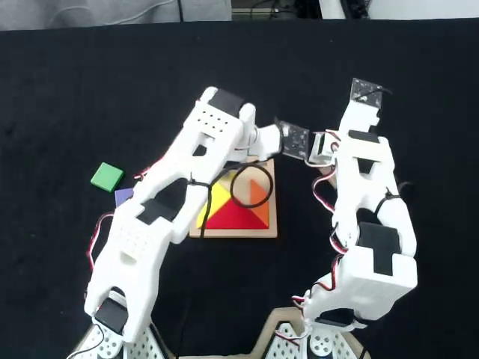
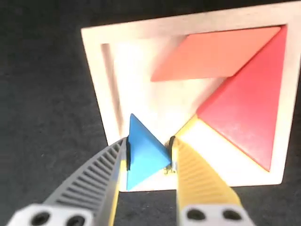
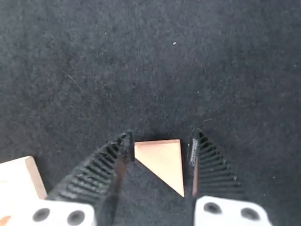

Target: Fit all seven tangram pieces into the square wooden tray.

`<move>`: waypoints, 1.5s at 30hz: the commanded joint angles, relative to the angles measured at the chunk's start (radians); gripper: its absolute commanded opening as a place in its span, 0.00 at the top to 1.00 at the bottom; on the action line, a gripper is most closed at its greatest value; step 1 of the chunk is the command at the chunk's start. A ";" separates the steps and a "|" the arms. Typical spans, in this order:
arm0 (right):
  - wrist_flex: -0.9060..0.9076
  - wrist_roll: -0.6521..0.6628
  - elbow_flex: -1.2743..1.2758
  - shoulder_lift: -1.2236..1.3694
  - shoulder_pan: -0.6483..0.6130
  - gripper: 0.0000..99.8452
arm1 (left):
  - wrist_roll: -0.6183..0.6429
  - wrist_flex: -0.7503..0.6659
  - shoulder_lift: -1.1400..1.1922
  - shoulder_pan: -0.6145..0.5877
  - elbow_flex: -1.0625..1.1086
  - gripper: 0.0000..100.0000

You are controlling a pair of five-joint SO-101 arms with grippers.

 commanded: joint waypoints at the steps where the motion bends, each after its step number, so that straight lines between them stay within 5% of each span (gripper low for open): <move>1: -0.014 -0.012 -0.058 -0.068 0.018 0.81 | 0.012 -0.008 0.000 -0.005 -0.010 0.92; 32: -0.014 -0.009 -0.059 -0.067 0.011 0.81 | 0.123 -0.057 0.002 -0.058 -0.010 0.81; 36: -0.014 -0.009 -0.059 -0.067 0.011 0.81 | 0.232 -0.158 0.008 -0.030 0.007 0.81; 45: -0.014 -0.009 -0.059 -0.067 0.011 0.81 | 0.233 -0.235 0.086 -0.062 0.038 0.81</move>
